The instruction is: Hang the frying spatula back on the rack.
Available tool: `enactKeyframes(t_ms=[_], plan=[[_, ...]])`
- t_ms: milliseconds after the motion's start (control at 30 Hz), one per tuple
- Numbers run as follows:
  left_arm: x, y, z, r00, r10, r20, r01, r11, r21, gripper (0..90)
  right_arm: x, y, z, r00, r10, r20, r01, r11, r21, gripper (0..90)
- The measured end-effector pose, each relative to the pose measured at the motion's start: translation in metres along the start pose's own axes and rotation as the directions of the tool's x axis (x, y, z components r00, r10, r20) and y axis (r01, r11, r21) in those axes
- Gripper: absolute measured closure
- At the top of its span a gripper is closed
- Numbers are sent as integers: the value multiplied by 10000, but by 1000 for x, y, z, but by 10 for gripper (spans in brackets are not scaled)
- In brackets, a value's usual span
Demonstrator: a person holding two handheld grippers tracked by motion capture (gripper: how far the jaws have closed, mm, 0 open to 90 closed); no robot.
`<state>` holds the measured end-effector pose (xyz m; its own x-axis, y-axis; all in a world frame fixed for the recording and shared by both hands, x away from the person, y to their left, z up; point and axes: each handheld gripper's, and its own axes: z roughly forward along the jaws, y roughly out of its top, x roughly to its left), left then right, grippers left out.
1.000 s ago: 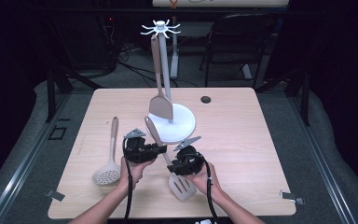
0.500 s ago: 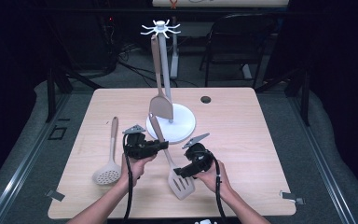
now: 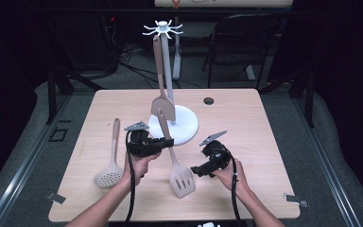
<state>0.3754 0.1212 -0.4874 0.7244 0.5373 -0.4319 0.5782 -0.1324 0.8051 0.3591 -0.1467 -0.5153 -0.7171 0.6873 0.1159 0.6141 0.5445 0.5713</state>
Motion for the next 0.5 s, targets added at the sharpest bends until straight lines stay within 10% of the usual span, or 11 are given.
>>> enactKeyframes(t_ms=[500], plan=[[-14, 23, -4, 9891, 1451, 247, -1456, 9891, 200, 776, -8, -1, 0, 9991, -44, 420, 43, 10000, 32, 62]])
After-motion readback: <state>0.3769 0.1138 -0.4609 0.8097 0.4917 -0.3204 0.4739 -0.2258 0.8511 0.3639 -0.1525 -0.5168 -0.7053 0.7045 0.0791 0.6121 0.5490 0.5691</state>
